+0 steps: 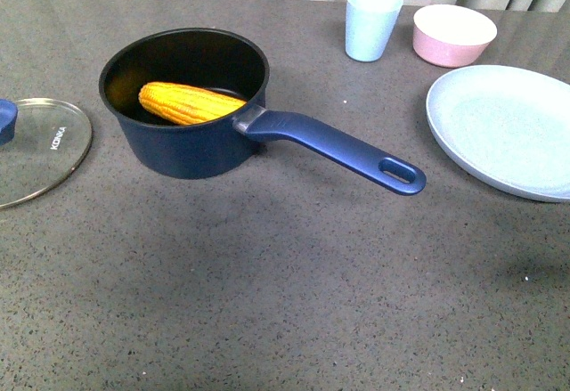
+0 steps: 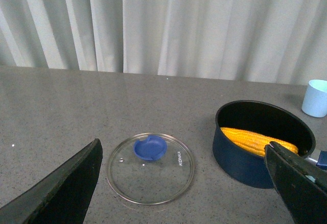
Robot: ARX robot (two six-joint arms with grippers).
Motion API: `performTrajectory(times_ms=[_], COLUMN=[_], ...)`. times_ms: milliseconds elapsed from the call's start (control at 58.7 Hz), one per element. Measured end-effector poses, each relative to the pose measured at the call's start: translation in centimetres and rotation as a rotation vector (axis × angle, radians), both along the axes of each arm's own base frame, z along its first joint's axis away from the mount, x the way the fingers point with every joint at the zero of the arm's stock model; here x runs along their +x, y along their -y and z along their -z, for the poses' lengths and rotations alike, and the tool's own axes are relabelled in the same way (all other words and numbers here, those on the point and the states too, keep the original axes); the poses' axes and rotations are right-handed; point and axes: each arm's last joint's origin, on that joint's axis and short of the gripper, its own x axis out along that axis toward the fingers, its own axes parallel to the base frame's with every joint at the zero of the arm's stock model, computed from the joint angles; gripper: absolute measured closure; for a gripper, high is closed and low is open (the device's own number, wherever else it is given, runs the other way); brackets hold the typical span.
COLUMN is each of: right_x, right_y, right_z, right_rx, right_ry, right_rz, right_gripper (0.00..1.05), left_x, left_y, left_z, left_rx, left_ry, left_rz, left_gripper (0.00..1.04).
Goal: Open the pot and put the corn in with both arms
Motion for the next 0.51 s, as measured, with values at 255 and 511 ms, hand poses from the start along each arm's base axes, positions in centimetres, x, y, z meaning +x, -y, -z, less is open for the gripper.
performTrajectory(times_ms=[255,511], right_x=[0.0,0.0], right_y=[0.0,0.0], right_z=[0.0,0.0], right_rx=[0.0,0.0], right_ry=[0.0,0.0], right_rz=[0.0,0.0], right_gripper=[0.09,0.09], left_x=[0.0,0.0], left_y=[0.0,0.0], left_z=[0.0,0.0], left_rx=[0.0,0.0], left_ry=[0.0,0.0], left_rz=[0.0,0.0], left_gripper=[0.09,0.09])
